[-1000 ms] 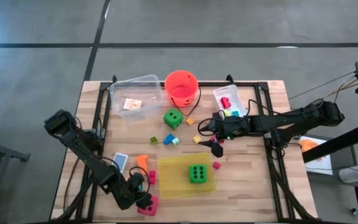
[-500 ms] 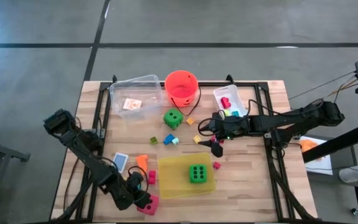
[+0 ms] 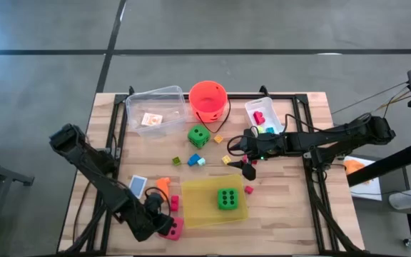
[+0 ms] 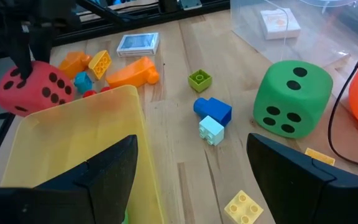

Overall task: Pick & Place Toys
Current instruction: Put the red die into the yellow bin

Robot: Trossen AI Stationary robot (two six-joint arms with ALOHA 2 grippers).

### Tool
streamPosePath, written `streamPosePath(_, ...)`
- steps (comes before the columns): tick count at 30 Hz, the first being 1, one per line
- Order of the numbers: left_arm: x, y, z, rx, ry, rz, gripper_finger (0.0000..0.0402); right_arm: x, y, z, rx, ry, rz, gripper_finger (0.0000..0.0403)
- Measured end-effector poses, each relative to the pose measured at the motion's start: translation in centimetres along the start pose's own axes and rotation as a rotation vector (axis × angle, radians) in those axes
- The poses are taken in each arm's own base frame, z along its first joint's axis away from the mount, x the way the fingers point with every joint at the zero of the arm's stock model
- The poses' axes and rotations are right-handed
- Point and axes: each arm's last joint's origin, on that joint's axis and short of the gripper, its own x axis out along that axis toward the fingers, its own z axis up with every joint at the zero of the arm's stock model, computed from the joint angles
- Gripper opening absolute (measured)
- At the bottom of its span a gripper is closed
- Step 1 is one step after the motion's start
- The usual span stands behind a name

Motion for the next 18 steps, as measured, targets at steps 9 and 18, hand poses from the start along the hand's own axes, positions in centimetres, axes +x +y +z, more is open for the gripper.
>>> streamPosePath(9,-4.3,-3.1,-0.1,0.074,-0.047,0.057,0.0085,0.0,0.0,0.0,-0.002,-0.001,0.0,0.0297)
streamPosePath(18,-7.4,-6.0,1.1,0.192,-0.253,-0.043,0.0084,0.0,0.0,0.0,0.012,-0.001,0.001,0.0297)
